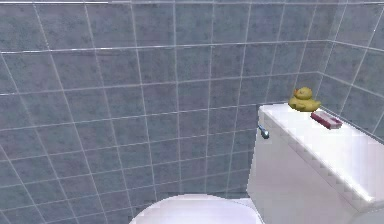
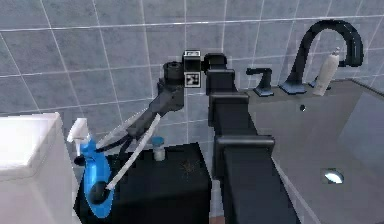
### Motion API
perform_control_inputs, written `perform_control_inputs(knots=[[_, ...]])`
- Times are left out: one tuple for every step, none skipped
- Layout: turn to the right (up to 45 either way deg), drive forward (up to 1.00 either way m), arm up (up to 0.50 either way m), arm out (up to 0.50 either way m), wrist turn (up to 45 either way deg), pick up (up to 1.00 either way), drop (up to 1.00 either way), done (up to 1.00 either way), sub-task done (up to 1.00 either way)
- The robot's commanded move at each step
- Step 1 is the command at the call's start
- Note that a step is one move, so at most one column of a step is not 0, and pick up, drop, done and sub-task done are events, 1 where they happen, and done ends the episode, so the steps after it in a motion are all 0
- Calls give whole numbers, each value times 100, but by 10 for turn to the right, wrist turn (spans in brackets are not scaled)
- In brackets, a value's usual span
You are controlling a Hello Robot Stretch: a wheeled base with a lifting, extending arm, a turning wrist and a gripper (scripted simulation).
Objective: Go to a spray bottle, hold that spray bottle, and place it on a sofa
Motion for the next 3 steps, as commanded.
perform_control_inputs(knots=[[0, 0, 0, -28, 0, 0, 0, 0, 0], [-450, 0, 0, 0, 0, 0, 0, 0, 0], [-450, 0, 0, 0, 0, 0, 0, 0, 0]])
